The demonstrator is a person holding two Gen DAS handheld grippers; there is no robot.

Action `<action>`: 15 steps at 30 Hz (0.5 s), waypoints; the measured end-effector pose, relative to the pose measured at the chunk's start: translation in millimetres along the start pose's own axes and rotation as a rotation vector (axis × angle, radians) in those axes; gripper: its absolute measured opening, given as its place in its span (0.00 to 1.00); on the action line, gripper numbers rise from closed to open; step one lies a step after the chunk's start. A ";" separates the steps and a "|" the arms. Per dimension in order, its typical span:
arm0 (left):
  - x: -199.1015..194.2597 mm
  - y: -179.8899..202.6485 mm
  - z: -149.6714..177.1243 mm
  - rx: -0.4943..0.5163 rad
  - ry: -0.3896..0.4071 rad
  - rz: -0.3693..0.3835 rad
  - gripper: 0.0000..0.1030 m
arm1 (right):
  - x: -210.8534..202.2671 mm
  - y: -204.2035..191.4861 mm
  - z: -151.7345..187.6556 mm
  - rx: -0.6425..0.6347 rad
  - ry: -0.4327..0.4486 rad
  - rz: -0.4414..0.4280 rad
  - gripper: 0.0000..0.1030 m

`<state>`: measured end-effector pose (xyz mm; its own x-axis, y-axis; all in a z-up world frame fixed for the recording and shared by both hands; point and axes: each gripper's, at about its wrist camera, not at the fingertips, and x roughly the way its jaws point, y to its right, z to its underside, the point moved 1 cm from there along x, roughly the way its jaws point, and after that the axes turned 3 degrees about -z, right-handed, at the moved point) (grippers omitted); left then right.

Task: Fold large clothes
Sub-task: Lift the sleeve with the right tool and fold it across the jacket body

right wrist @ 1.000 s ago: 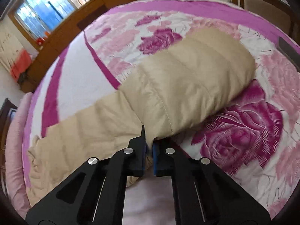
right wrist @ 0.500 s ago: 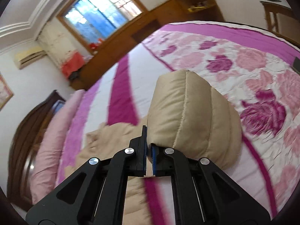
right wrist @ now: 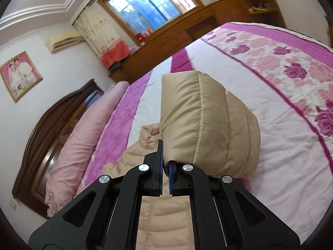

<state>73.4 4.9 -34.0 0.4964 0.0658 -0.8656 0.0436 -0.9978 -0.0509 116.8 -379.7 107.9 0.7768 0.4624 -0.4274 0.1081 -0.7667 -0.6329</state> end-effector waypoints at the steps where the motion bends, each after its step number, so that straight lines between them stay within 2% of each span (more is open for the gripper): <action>1: -0.8 -4.2 -0.5 -0.008 0.000 0.003 0.95 | 6.5 -5.7 3.8 -0.006 -0.012 -0.004 0.05; 9: -7.1 -48.8 3.0 -0.063 0.015 -0.054 0.95 | 70.0 -35.9 40.9 -0.035 -0.140 -0.017 0.05; 15: -8.2 -69.8 3.3 -0.092 0.028 -0.063 0.95 | 123.9 -52.2 75.7 -0.068 -0.234 -0.006 0.05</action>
<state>63.4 74.0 -24.9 0.5145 0.1297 -0.8476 0.1540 -0.9864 -0.0575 160.5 -248.7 39.1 0.6120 0.5514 -0.5670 0.1597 -0.7883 -0.5943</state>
